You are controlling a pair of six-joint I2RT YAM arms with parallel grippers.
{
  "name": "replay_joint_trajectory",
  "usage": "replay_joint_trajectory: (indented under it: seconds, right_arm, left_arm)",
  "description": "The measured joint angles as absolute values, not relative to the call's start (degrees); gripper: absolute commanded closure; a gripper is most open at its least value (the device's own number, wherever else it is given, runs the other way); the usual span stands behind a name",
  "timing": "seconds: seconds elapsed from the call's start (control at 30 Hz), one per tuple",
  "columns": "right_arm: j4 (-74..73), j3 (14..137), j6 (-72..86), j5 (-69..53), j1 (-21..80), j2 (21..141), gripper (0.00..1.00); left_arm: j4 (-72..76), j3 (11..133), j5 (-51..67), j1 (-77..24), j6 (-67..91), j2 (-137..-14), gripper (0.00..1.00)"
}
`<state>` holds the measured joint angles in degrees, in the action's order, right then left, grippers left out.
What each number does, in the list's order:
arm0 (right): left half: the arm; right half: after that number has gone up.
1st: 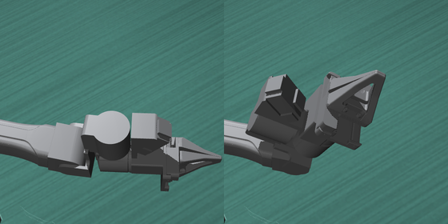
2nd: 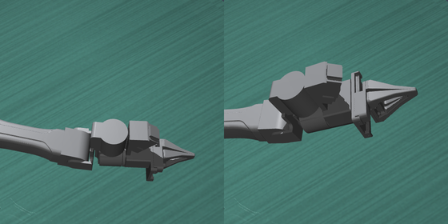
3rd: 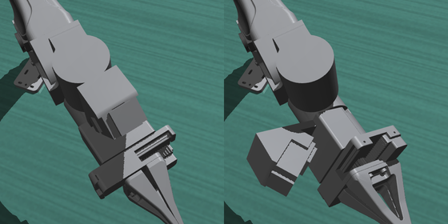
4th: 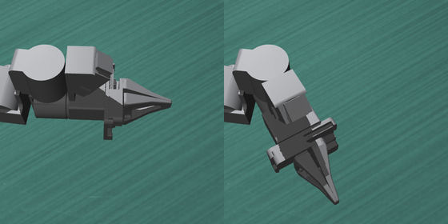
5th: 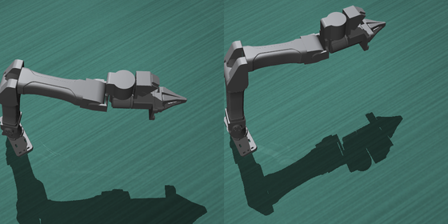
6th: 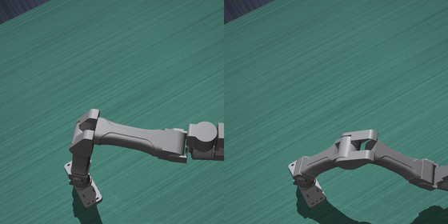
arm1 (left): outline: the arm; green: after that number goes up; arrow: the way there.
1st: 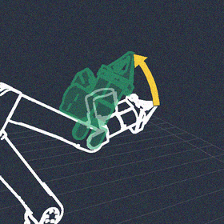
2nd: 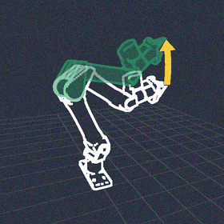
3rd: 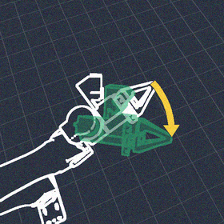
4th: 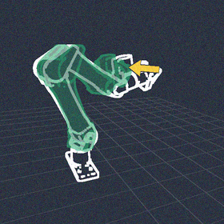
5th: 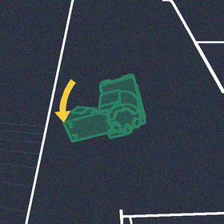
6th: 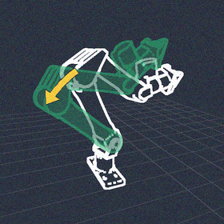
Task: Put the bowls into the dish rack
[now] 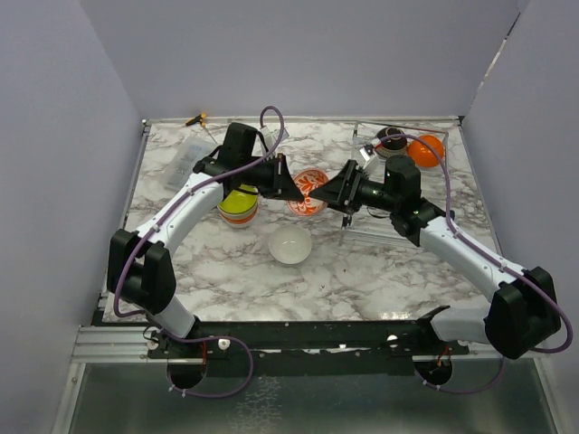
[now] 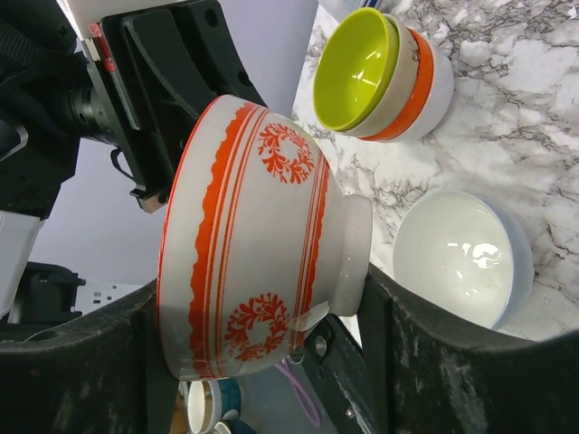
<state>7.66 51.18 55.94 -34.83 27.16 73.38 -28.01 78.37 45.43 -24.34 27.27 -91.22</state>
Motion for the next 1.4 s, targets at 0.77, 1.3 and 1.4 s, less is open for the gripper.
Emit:
replay_joint_trajectory:
  seconds: [0.77, 1.3, 1.4]
  right_arm:
    - [-26.33, 70.96, 36.82, 0.08, 22.87, 76.9, 0.56]
    - [-43.42, 88.01, 10.85, 41.34, 21.63, 99.22, 0.54]
    - [-45.23, 89.14, 8.14, 45.71, 21.63, 102.78, 0.51]
  left_arm:
    - [-25.89, 73.12, 35.22, -20.71, 30.48, -86.74, 0.01]
    - [-28.08, 71.33, 30.98, -20.36, 27.7, -85.3, 0.01]
    - [-28.47, 71.33, 30.98, -20.36, 27.11, -85.27, 0.01]
